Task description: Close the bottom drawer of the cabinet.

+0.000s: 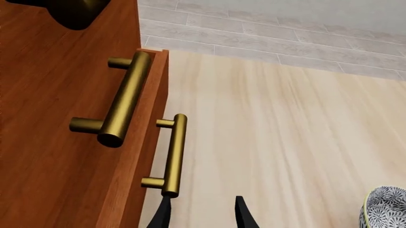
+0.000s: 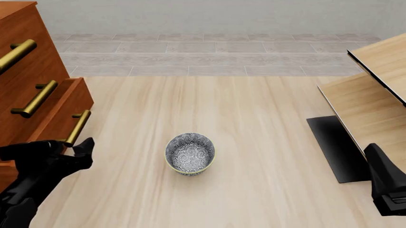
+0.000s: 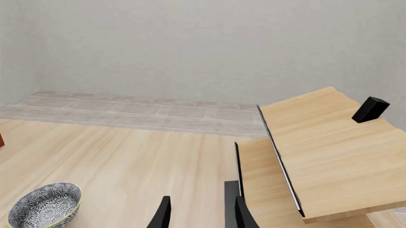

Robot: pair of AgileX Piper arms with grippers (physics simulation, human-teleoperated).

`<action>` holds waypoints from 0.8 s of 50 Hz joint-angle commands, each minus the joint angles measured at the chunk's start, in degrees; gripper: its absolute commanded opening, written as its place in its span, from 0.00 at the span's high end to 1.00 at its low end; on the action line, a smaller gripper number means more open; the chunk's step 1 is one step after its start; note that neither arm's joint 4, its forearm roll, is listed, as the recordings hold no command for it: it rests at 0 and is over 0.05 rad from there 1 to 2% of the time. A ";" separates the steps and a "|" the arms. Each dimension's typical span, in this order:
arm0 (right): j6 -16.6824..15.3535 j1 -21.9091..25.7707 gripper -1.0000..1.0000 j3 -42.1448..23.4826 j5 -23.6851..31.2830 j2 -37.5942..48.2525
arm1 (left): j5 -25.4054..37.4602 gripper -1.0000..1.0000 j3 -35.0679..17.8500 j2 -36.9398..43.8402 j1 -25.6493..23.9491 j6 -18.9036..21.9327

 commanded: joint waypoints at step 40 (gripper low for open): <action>-0.31 -0.08 0.00 -0.10 -0.05 -0.01 | 0.00 0.00 0.21 0.24 5.68 2.68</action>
